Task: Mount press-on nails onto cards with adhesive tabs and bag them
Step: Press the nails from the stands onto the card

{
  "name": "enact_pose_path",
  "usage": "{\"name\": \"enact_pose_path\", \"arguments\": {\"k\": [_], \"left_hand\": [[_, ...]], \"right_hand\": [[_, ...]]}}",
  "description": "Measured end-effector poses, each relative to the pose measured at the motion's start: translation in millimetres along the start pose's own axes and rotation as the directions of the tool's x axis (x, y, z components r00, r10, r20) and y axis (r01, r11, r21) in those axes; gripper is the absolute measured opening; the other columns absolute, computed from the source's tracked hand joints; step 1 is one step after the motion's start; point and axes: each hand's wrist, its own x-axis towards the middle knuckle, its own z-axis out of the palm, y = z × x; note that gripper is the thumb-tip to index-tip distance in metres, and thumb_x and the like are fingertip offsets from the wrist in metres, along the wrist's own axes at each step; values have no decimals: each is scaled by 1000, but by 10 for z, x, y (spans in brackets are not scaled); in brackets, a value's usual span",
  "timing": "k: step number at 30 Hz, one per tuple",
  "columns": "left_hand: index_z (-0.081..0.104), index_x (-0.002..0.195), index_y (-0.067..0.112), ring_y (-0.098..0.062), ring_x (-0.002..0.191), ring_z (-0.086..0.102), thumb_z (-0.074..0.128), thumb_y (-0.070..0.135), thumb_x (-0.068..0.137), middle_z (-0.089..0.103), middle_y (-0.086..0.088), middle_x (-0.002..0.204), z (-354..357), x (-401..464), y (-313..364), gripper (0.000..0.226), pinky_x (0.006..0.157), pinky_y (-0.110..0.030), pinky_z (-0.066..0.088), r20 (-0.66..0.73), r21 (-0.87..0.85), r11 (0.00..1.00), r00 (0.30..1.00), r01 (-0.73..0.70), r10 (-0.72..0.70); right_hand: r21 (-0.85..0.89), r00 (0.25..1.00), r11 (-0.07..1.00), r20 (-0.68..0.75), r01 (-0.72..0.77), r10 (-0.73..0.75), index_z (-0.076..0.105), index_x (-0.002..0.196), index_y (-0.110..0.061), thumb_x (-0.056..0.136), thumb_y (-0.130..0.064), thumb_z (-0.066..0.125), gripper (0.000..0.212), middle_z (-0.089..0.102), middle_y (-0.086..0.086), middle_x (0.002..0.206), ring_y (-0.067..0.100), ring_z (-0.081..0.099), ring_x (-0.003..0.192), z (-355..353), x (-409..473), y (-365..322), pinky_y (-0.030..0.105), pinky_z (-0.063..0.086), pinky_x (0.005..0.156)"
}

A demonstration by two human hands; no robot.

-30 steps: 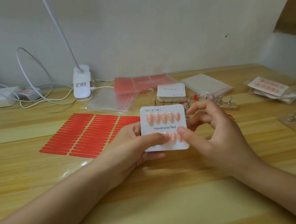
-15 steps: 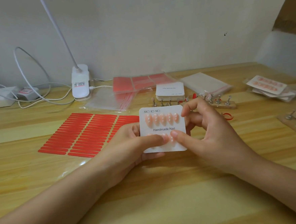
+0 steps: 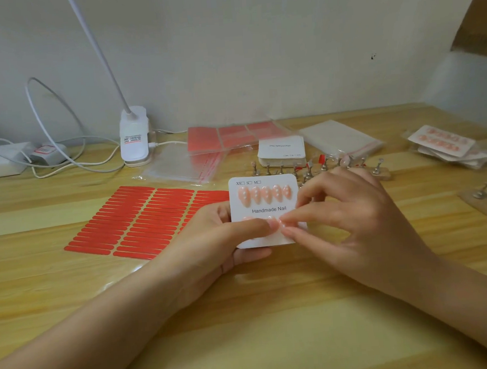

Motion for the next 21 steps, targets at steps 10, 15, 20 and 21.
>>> {"name": "enact_pose_path", "arguments": {"k": [10,15,20,21], "left_hand": [[70,101,11,-10,86,70,69,14,69,73,-2,96,6,3,-3,32,59,-15,52,-8,5,1000,1000,0,0],[69,103,10,-10,85,70,66,8,78,73,-2,96,3,5,1,25,59,-15,53,-8,13,1000,1000,12,-11],[70,98,10,-10,84,70,64,5,81,74,-2,94,6,1,6,19,60,-16,53,-1,31,999,1000,14,-14],[70,99,9,-10,84,70,63,5,81,74,-3,94,5,1,9,19,60,-16,54,0,25,1000,1000,17,-17]], "right_hand": [[-215,968,951,-69,221,-240,73,72,-13,84,-16,64,15,66,-2,72,19,62,70,16,2,32,34,40,84],[-272,953,925,-71,265,-294,72,71,-12,85,-15,62,18,67,-1,71,20,61,67,20,8,38,37,43,84],[-254,942,922,-88,292,-323,72,68,-10,86,-13,62,21,67,0,69,21,61,63,23,28,48,37,44,82],[-252,940,920,-86,301,-331,72,68,-10,86,-13,62,21,67,0,70,20,62,63,26,21,49,37,45,82]]}}
